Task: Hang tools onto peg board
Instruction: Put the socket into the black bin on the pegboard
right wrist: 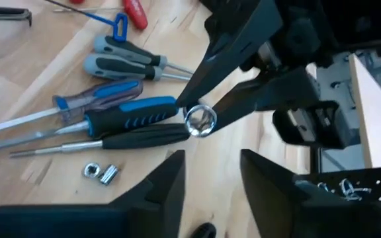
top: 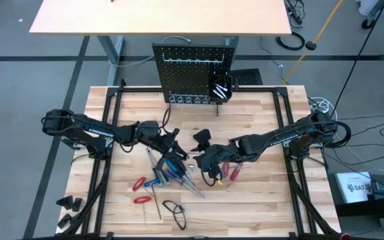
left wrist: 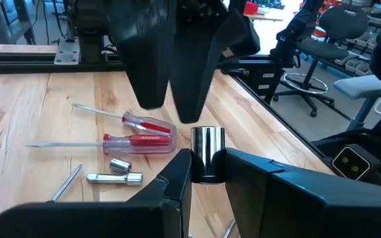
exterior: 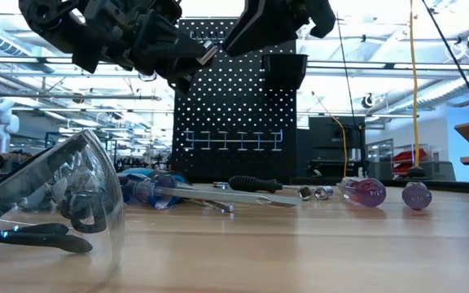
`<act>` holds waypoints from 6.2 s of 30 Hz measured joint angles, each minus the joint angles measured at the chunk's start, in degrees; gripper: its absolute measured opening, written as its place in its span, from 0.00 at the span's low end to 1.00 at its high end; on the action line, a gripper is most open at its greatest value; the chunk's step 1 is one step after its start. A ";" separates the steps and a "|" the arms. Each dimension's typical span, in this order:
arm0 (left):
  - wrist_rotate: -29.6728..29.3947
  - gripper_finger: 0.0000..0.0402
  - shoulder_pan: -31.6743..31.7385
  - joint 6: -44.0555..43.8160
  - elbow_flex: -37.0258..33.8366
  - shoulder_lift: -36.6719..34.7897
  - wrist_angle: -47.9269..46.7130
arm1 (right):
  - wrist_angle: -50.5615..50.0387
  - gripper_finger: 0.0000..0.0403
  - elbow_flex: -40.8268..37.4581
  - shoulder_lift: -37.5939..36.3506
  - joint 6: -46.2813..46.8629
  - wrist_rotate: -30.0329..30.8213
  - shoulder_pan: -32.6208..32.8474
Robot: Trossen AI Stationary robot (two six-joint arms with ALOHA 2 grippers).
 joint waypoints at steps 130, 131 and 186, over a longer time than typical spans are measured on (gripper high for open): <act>-3.26 0.38 2.49 -4.46 0.04 -0.17 -7.81 | -10.90 0.40 -0.02 -21.29 24.56 -11.50 -20.26; -3.27 0.38 2.49 -4.44 0.04 -0.17 -7.82 | -11.36 0.40 -0.01 -21.11 25.33 -14.23 -19.81; -17.38 0.38 -9.56 3.05 7.19 22.21 -4.75 | 17.61 0.40 -25.22 -12.39 25.27 -15.28 -8.52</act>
